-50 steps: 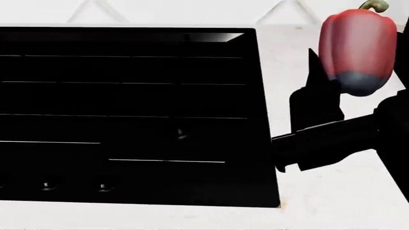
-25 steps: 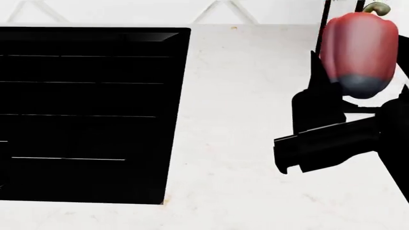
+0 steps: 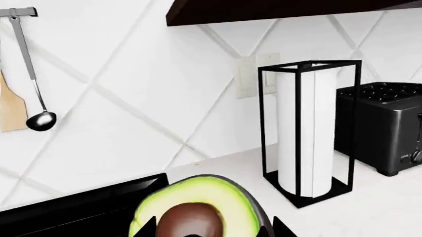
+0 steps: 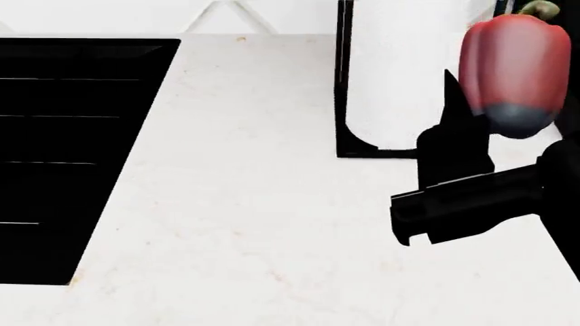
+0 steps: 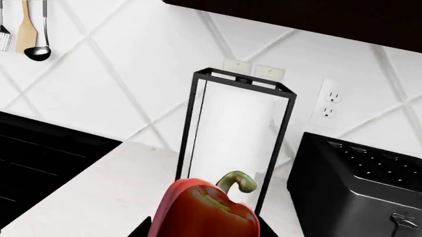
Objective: Place the avocado, onion, tomato and bell pepper on the cutting board.
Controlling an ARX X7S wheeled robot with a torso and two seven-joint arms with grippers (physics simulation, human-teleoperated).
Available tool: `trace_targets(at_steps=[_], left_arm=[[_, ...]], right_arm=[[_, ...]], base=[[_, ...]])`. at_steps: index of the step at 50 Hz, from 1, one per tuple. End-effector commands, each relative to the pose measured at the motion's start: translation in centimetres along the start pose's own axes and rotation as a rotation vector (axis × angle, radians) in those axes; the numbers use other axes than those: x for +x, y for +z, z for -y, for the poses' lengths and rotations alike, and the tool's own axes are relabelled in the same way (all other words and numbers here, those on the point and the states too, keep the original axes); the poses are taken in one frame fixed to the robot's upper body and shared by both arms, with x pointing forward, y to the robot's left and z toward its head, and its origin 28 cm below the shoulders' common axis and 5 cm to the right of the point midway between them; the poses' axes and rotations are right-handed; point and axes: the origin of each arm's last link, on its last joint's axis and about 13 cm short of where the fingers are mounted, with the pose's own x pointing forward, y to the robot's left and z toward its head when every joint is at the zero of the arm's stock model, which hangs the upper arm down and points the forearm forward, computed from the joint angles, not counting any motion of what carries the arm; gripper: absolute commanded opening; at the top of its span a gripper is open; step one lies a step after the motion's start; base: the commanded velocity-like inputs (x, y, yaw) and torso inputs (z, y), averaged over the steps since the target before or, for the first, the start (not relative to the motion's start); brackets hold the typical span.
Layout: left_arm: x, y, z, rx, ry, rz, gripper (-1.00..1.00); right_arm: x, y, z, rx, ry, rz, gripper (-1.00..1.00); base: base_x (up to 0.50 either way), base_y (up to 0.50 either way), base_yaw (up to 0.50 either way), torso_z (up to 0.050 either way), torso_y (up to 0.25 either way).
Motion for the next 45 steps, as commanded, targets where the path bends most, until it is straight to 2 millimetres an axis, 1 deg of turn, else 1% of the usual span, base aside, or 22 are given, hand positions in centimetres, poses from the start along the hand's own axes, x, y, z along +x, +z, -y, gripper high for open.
trace_targets(at_steps=[1, 19, 38, 45], left_arm=[[0.10, 0.41, 0.13, -0.005, -0.018, 0.062, -1.00], [-0.05, 0.31, 0.17, -0.006, -0.018, 0.067, -1.00], [0.23, 0.37, 0.14, -0.005, -0.028, 0.066, -1.00], [0.14, 0.28, 0.17, -0.005, -0.027, 0.065, -1.00]], right_arm=[[0.34, 0.58, -0.07, 0.008, 0.025, 0.066, -1.00], [0.03, 0.37, -0.01, 0.011, 0.020, 0.065, -1.00], [0.23, 0.51, -0.04, 0.013, 0.021, 0.066, -1.00], [0.20, 0.24, -0.12, 0.015, 0.023, 0.063, -1.00]], base=[[0.00, -0.50, 0.00, 0.000, 0.000], [0.00, -0.50, 0.00, 0.000, 0.000], [0.00, -0.50, 0.00, 0.001, 0.001], [0.00, -0.50, 0.00, 0.000, 0.000]])
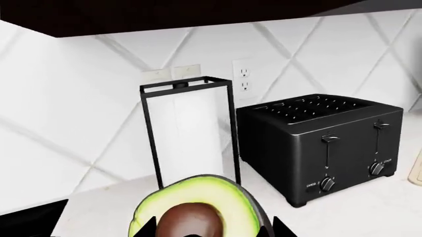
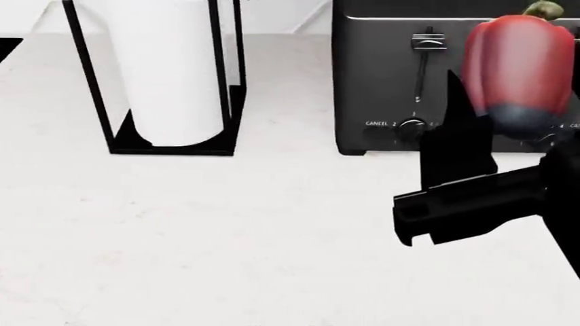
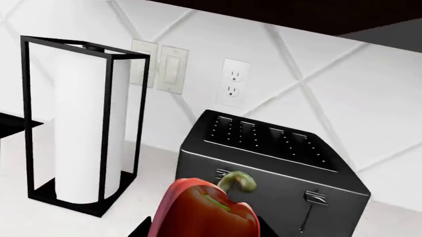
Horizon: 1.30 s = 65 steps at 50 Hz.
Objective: Place the avocado, onion, tomato and bell pepper on the cutting board.
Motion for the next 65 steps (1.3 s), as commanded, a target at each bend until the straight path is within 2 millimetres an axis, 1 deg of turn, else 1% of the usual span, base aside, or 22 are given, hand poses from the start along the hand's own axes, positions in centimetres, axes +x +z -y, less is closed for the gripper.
trace_targets(at_steps=[1, 25, 38, 51, 65], left_arm=[[0.05, 0.24, 0.17, -0.010, -0.018, 0.057, -1.00], [-0.09, 0.29, 0.18, -0.008, -0.015, 0.062, -1.00], [0.02, 0.56, 0.11, -0.009, -0.019, 0.067, -1.00], [0.07, 0.02, 0.15, -0.014, -0.020, 0.059, -1.00], [-0.19, 0.18, 0.09, -0.010, -0.011, 0.063, -1.00]], right_arm=[[0.25, 0.27, -0.16, 0.013, 0.030, 0.063, -1.00], [0.03, -0.02, 0.01, 0.017, 0.026, 0.062, -1.00], [0.34, 0.55, -0.11, 0.007, 0.035, 0.066, -1.00], [0.23, 0.22, -0.15, 0.007, 0.036, 0.059, -1.00], [0.10, 0.27, -0.05, 0.006, 0.028, 0.065, -1.00]], base=[[0.00, -0.50, 0.00, 0.000, 0.000], [0.00, -0.50, 0.00, 0.000, 0.000], [0.00, -0.50, 0.00, 0.000, 0.000], [0.00, -0.50, 0.00, 0.001, 0.001], [0.00, -0.50, 0.00, 0.000, 0.000]])
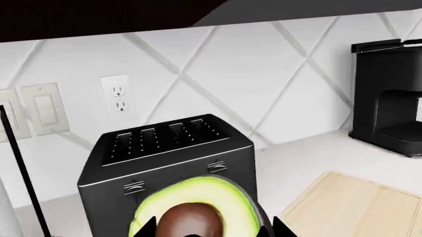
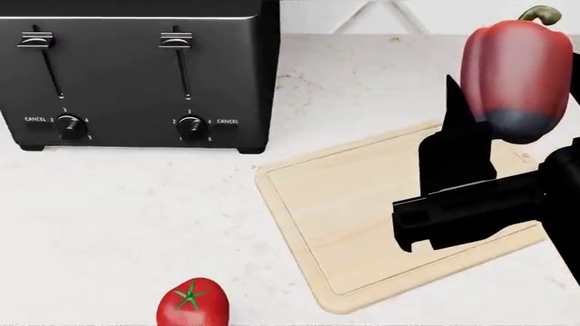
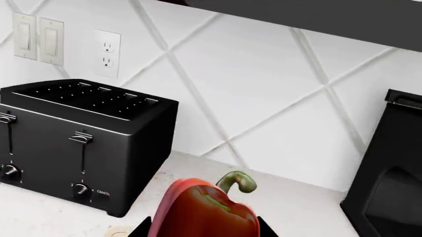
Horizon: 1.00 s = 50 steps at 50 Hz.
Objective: Place the avocado, onion, tomato and bell pepper on the cutting board.
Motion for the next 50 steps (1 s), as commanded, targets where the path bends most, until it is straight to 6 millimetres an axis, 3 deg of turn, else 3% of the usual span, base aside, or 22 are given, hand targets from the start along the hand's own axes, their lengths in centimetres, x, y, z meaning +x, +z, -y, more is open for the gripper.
trace_targets(at_steps=[1, 19, 34, 50], left_arm=[[-0.04, 0.26, 0.08, -0.009, -0.012, 0.059, -1.00], [0.24, 0.26, 0.10, -0.012, -0.024, 0.059, -1.00], [0.05, 0.33, 0.21, -0.008, -0.023, 0.059, -1.00], [-0.03, 0.49, 0.20, -0.004, -0.022, 0.062, -1.00]], right_arm=[[0.20, 0.43, -0.01, 0.010, 0.022, 0.068, -1.00], [0.59, 0.56, -0.02, 0.009, 0.019, 0.062, -1.00], [0.35, 0.25, 0.24, 0.015, -0.014, 0.063, -1.00], [0.43, 0.09, 0.35, 0.020, -0.017, 0.056, -1.00]], base=[[0.00, -0.50, 0.00, 0.000, 0.000], [0.00, -0.37, 0.00, 0.000, 0.001], [0.00, -0.02, 0.00, 0.000, 0.000], [0.45, -0.03, 0.00, 0.000, 0.001]])
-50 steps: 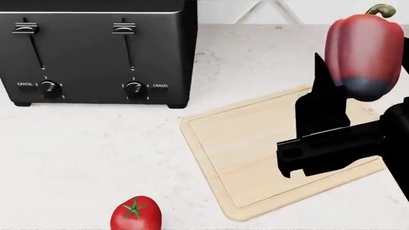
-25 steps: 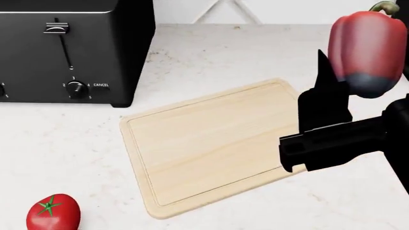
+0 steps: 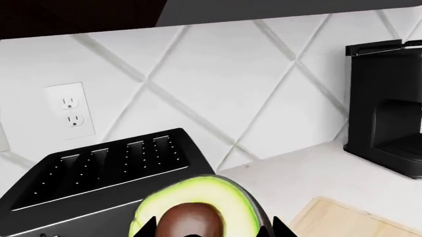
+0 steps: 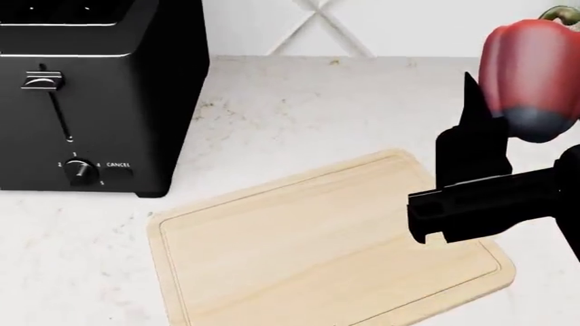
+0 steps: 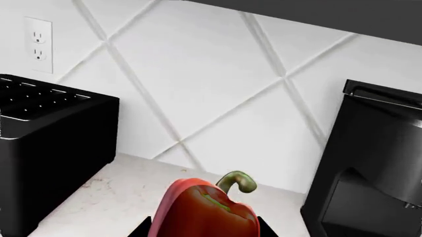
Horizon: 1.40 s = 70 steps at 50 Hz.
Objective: Place the avocado, onion, tomato and bell pepper on the cutting board.
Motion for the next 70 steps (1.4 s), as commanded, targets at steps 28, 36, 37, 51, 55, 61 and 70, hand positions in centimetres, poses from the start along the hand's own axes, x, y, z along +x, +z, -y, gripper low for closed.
trace_targets(at_steps=[28, 36, 37, 51, 55, 61, 70], left_arm=[[0.1, 0.7, 0.1, -0.001, -0.013, 0.061, -1.00], [0.2, 0.6, 0.1, -0.001, -0.015, 0.061, -1.00], [0.2, 0.6, 0.1, -0.001, -0.014, 0.061, -1.00], [0.6, 0.6, 0.0, -0.003, -0.017, 0.058, -1.00], [0.5, 0.5, 0.0, -0.003, -0.017, 0.055, -1.00], [0.5, 0.4, 0.0, -0.003, -0.017, 0.057, -1.00], [0.2, 0.6, 0.0, -0.001, -0.013, 0.063, -1.00]], right_arm=[[10.4, -4.2, -0.4, 0.079, 0.193, -0.188, -1.00], [12.3, -4.8, -0.7, 0.050, 0.223, -0.260, -1.00], [12.4, -4.8, -0.7, 0.043, 0.229, -0.266, -1.00], [14.6, -5.6, -1.4, -0.023, 0.272, -0.362, -1.00], [15.1, -5.7, -1.5, -0.035, 0.280, -0.377, -1.00], [15.7, -5.7, -2.1, -0.051, 0.308, -0.379, -1.00], [16.2, -5.5, -2.9, -0.065, 0.342, -0.376, -1.00]], base=[[0.03, 0.00, 0.00, 0.000, 0.001], [0.00, 0.00, 0.00, 0.000, 0.000], [0.00, 0.00, 0.00, 0.000, 0.000], [0.00, 0.00, 0.00, 0.000, 0.001], [0.00, 0.00, 0.00, 0.000, 0.000], [0.00, 0.00, 0.00, 0.000, 0.000], [0.00, 0.00, 0.00, 0.001, 0.000]])
